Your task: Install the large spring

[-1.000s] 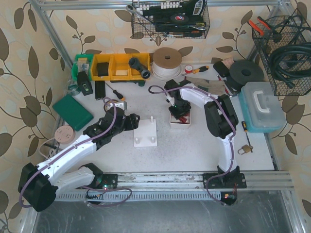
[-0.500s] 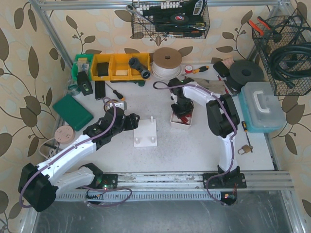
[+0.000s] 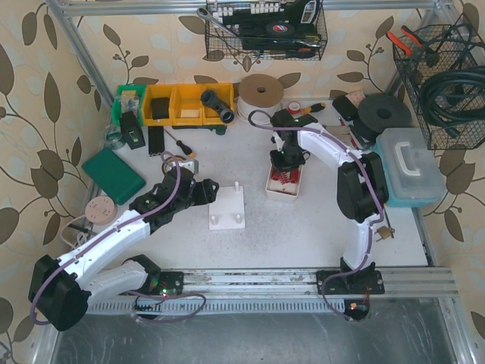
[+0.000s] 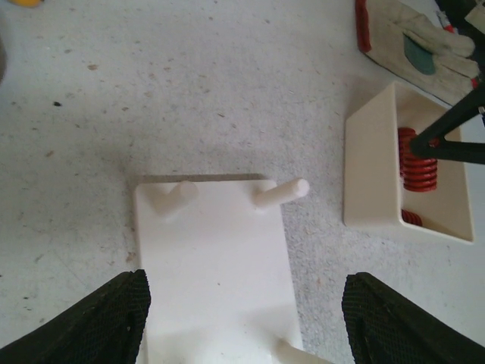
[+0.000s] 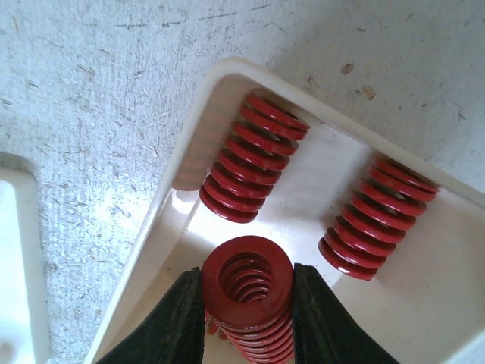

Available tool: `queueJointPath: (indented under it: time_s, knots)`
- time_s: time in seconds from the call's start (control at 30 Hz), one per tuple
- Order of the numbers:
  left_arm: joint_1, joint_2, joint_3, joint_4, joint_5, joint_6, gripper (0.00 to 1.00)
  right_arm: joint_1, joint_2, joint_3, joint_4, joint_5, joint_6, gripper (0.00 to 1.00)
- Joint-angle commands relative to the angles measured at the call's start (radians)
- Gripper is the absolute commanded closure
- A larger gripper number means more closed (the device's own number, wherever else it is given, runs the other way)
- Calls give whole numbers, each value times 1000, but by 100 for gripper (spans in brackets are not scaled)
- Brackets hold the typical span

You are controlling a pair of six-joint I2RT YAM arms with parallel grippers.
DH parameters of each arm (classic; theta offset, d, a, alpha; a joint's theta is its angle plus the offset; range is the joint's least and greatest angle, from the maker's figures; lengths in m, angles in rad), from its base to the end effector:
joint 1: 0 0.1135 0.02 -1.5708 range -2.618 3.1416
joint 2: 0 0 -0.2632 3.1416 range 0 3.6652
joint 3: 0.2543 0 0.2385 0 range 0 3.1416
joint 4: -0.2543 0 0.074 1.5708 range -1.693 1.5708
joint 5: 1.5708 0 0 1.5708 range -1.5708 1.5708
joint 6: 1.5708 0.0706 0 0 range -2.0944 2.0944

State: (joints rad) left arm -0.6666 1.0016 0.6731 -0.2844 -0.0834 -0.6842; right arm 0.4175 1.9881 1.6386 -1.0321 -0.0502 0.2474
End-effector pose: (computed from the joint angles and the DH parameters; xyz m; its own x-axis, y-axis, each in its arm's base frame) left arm 0.1876 -0.1401 0.2345 -0.7059 -0.2460 -0.6642 0.1502 0.8644 -0.4799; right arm 0.3562 0.1619 0.1895 -0.9717 -0.1635 -0.1703 -0.1811 0.9790 0.0938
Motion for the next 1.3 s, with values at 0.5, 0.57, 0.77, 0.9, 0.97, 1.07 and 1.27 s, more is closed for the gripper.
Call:
queueJointPath:
  time_s: [0.5, 0.57, 0.77, 0.9, 0.97, 1.07, 1.27]
  knots:
    - [9, 128, 68, 146, 317, -18, 29, -97, -131, -170, 217, -223, 154, 100]
    - [8, 139, 76, 163, 355, -27, 29, -104, -139, -176, 238, -247, 183, 100]
    - [-23, 204, 124, 229, 419, -41, 29, -142, -177, -169, 240, -340, 257, 100]
    - [-50, 277, 177, 263, 427, -35, 29, -193, -208, -190, 233, -429, 306, 100]
    - [-58, 320, 212, 286, 437, -35, 29, -216, -229, -205, 238, -474, 326, 100]
    - [-74, 395, 278, 304, 444, -27, 31, -239, -264, -226, 248, -518, 356, 100]
    - [-88, 546, 419, 307, 463, -10, 32, -265, -320, -251, 279, -600, 406, 100]
